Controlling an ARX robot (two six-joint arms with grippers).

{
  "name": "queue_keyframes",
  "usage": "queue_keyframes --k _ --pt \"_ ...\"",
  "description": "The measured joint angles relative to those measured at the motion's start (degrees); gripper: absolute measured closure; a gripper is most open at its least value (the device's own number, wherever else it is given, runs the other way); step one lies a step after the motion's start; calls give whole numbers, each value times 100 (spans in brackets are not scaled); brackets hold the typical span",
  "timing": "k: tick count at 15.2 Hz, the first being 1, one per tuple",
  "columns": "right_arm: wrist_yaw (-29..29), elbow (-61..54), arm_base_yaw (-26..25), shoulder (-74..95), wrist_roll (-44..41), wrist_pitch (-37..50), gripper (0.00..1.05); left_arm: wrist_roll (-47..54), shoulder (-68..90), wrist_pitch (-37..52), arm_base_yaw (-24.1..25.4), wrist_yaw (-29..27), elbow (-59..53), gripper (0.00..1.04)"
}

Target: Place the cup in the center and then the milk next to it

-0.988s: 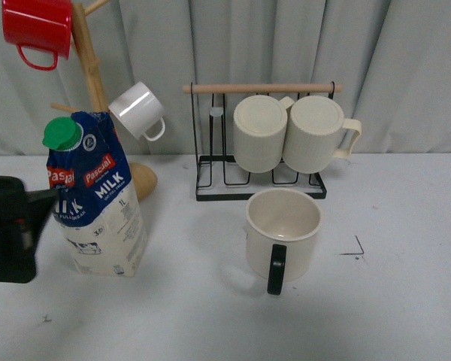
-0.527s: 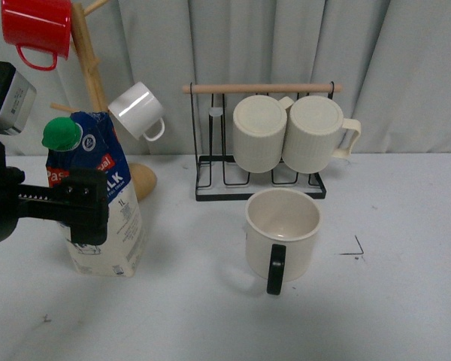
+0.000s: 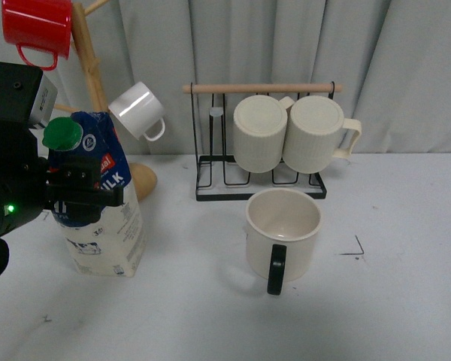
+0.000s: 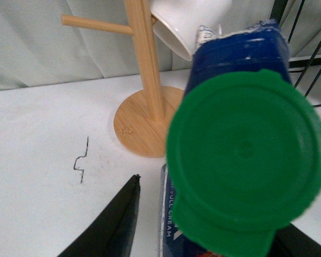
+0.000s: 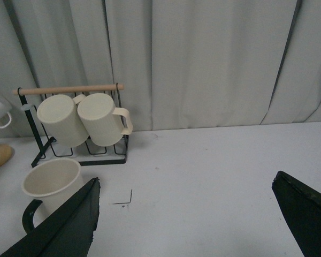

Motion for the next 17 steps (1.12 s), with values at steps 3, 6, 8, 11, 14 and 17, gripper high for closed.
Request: queue_keyframes --k 3,6,8,11,14,17 --pt "0 0 0 0 0 0 6 -76 -11 -37 -111 -87 0 84" --pt "0 0 0 0 0 0 6 -195 -195 -326 -363 -448 -2 101" --pt "0 0 0 0 -2 0 6 -273 -339 -481 -608 -761 -2 101" --pt "0 0 0 0 0 2 6 -542 -448 -640 -1049 -903 164 101" --pt "0 0 0 0 -2 2 6 -741 -391 -647 -1360 -1014 426 101" --pt "0 0 0 0 0 0 6 -1008 201 -756 -1705 -1311 885 102"
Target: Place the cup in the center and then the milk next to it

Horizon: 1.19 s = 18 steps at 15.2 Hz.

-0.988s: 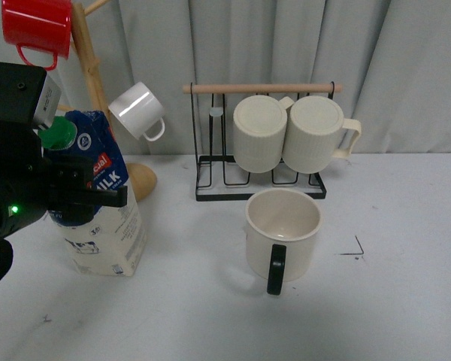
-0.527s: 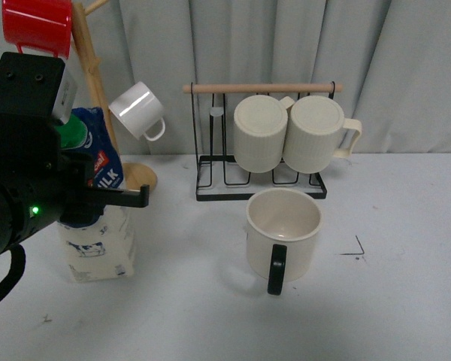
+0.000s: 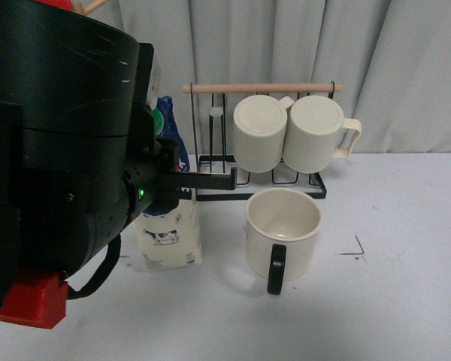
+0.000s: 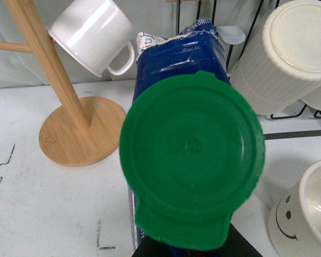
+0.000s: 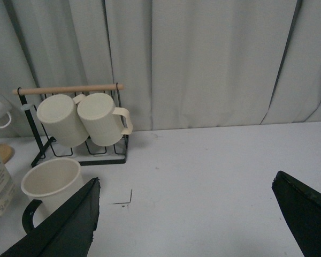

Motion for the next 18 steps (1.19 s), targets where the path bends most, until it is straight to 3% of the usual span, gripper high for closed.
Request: queue_keyframes --k 7,13,16,18 --pt "0 0 0 0 0 0 6 -299 372 -90 -313 -39 295 102" --pt "0 0 0 0 -2 0 6 -310 337 142 -385 144 330 39" --pt "0 0 0 0 0 0 6 -37 -337 186 -354 822 -240 5" --pt "0 0 0 0 -2 0 6 367 -1036 516 -173 1502 -955 7"
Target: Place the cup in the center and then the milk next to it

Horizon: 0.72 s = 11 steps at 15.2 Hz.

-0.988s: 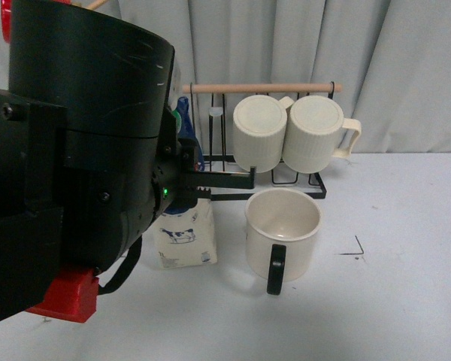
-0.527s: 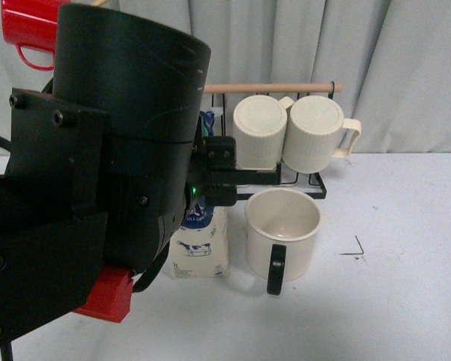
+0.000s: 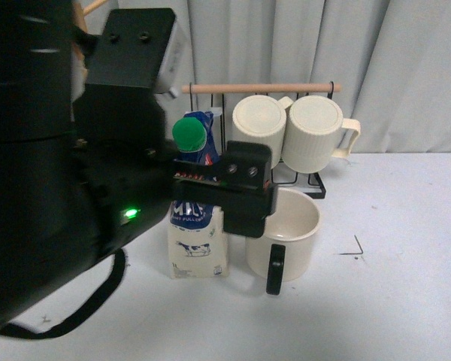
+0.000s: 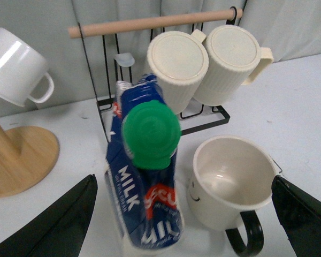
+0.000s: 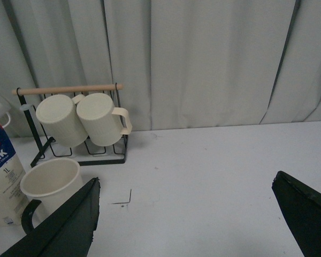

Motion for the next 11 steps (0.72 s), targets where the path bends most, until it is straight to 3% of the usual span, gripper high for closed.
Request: queue_keyframes --k 2,4,5,9,11 --pt "0 0 2 0 0 4 6 221 -297 140 111 70 -278 7" --pt "4 0 0 0 2 0 6 409 -251 1958 216 -1244 -1016 29" --pt "2 0 0 0 0 0 6 422 -1025 2129 745 -1220 -1641 49" --pt "0 0 0 0 0 2 6 424 -2428 1510 1513 -374 -2509 98" --pt "-2 0 0 0 0 2 6 435 -3187 1049 1862 -59 -2767 103"
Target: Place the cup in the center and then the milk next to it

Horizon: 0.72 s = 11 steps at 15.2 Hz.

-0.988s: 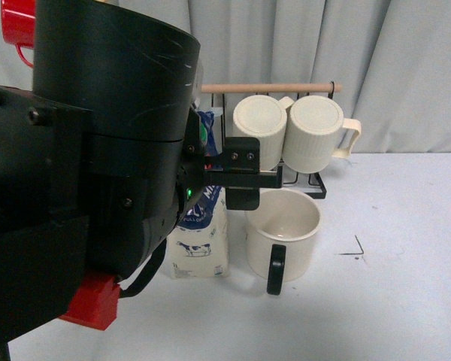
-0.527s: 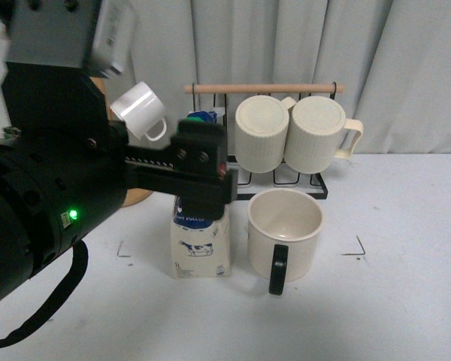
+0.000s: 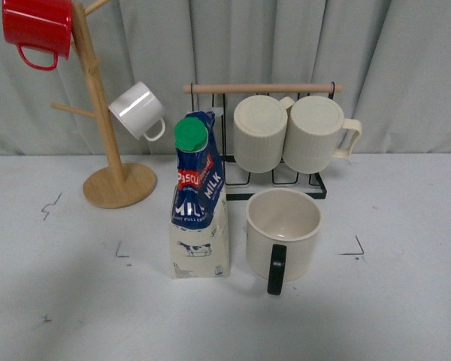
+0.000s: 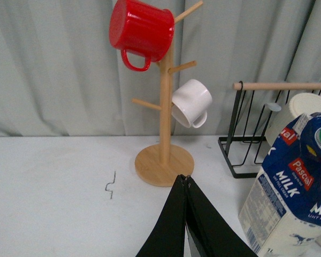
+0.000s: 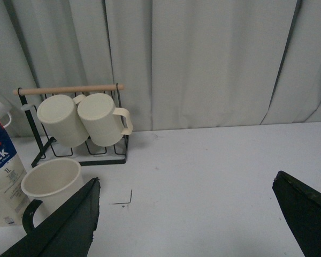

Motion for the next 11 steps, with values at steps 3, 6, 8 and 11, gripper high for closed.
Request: queue_keyframes --k 3,6,8,11 --pt "2 0 0 0 2 0 6 0 -1067 -807 374 411 -247 103" --pt "2 0 0 0 2 0 6 0 -2057 -1637 660 680 -398 103" --pt "2 0 0 0 0 0 6 2 -2675 -2177 1250 1167 -415 103" --pt "2 0 0 0 0 0 6 4 -3399 -2859 1217 1266 -413 103"
